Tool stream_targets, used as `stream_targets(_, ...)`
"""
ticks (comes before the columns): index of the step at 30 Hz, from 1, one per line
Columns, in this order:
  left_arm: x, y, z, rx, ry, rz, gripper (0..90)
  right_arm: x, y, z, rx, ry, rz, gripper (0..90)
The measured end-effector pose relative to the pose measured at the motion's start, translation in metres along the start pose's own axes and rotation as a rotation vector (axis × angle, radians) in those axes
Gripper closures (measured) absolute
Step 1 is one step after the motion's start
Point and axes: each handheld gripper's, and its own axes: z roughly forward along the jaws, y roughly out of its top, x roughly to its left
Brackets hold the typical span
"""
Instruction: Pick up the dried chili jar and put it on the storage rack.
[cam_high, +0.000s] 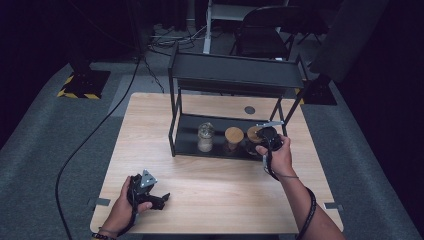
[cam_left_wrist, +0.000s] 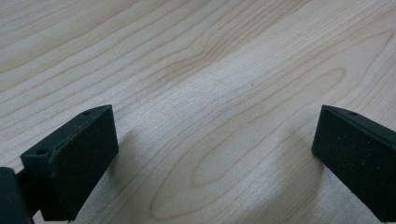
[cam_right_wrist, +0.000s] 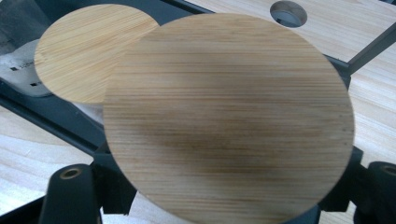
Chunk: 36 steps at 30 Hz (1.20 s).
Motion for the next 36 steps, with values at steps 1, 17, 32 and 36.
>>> stream_targets(1, 0.0, 0.0, 0.0, 0.0, 0.0, 0.0, 0.0, 0.0, 0.001, 0.001, 0.001, -0.001, 0.001, 24.9)
stream_targets(17, 0.0, 0.0, 0.0, 0.0, 0.0, 0.0, 0.0, -0.006, 0.002, 0.017, 0.017, -0.007, 0.02, 25.0)
stream_targets(32, 0.0, 0.0, 0.0, 0.0, 0.0, 0.0, 0.0, -0.009, 0.002, 0.028, 0.027, -0.02, 0.037, 25.0)
stream_targets(36, 0.0, 0.0, 0.0, 0.0, 0.0, 0.0, 0.0, -0.009, 0.002, 0.032, 0.031, -0.03, 0.037, 24.9)
